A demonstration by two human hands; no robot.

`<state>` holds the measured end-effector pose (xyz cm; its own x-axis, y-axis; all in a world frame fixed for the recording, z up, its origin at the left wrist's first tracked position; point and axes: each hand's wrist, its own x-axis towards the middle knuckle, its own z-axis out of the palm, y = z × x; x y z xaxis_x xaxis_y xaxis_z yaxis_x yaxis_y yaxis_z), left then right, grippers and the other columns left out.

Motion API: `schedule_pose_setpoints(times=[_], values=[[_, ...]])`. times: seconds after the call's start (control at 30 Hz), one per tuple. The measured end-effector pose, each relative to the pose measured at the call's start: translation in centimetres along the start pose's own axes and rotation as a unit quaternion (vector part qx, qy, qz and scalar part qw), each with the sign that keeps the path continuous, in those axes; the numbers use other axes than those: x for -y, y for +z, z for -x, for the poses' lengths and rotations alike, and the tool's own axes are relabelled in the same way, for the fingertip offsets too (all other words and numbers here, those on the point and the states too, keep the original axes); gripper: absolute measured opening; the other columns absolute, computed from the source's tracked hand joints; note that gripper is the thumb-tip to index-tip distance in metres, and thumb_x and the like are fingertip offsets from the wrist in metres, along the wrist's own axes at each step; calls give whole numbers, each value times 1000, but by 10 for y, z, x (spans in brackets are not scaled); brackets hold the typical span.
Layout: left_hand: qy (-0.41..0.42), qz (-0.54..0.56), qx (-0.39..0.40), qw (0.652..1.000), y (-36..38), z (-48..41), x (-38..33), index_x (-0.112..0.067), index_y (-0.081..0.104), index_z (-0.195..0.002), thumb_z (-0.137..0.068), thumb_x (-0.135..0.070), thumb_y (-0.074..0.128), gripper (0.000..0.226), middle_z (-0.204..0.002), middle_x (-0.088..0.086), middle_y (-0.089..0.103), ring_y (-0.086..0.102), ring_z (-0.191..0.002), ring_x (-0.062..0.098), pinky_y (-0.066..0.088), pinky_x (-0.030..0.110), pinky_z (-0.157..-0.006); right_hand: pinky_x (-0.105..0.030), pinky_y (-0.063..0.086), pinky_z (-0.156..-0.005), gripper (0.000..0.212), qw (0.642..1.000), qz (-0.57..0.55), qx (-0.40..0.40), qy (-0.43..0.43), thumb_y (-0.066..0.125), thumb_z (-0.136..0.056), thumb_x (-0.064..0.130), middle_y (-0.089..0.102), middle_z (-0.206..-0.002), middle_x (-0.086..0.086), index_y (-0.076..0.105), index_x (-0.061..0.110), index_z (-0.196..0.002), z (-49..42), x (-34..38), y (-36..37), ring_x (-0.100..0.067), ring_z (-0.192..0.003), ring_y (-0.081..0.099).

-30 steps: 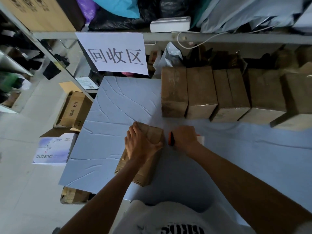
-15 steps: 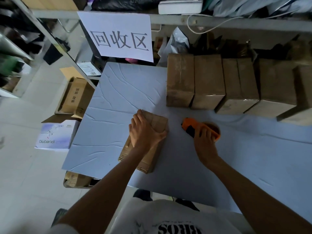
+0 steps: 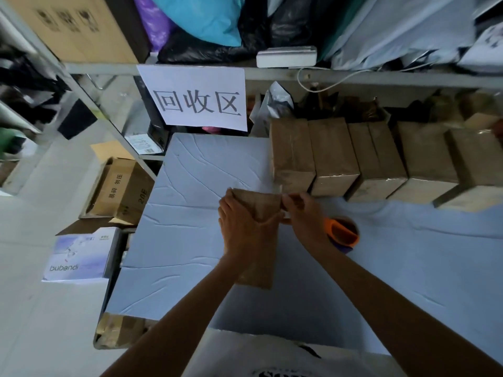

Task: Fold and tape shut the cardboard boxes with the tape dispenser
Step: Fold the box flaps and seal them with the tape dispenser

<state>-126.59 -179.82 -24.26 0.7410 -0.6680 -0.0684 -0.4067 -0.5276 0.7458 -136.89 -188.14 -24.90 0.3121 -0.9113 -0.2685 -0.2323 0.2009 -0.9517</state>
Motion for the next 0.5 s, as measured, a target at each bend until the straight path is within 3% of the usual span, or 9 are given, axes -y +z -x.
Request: schedule_pose_setpoints(times=[0.07, 0.17, 0.27, 0.33, 0.5], values=[[0, 74, 4, 997, -9, -6, -8, -13, 28, -138, -61, -63, 77, 104, -122, -1, 39, 43, -116, 20, 43, 38, -100, -42, 59, -72, 3, 998, -53, -28, 0, 59, -93, 21, 67, -97, -8, 59, 19, -90, -6, 11, 5, -25, -93, 67], [5, 154, 0, 988, -23, -11, -11, -15, 36, -132, -76, -38, 76, 72, -122, 0, 45, 49, -112, 17, 48, 40, -97, -38, 59, -72, 2, 997, -11, -37, -66, 60, -92, 25, 70, -91, 2, 60, 25, -90, -9, 21, 1, -16, -88, 69], [25, 201, -10, 979, -31, -9, -7, -16, 43, -126, -80, -22, 74, 56, -121, -1, 51, 54, -109, 13, 52, 41, -92, -19, 56, -64, 9, 993, 3, -14, -119, 59, -93, 23, 69, -84, 13, 60, 29, -86, -1, 27, -6, -5, -79, 69], [29, 223, -10, 974, -32, -5, -3, -20, 46, -121, -81, -20, 74, 49, -118, -5, 54, 56, -106, 9, 54, 40, -89, -9, 50, -57, 12, 991, 17, -9, -136, 57, -94, 18, 68, -79, 19, 61, 26, -86, 5, 26, -11, 2, -72, 66], [29, 241, 2, 970, -29, 3, 8, -30, 48, -110, -82, -14, 72, 40, -110, -11, 56, 58, -104, 9, 56, 34, -84, -5, 46, -55, 12, 994, -13, -15, -107, 56, -94, 10, 67, -74, 13, 65, 3, -97, 15, 14, -15, 8, -70, 64]])
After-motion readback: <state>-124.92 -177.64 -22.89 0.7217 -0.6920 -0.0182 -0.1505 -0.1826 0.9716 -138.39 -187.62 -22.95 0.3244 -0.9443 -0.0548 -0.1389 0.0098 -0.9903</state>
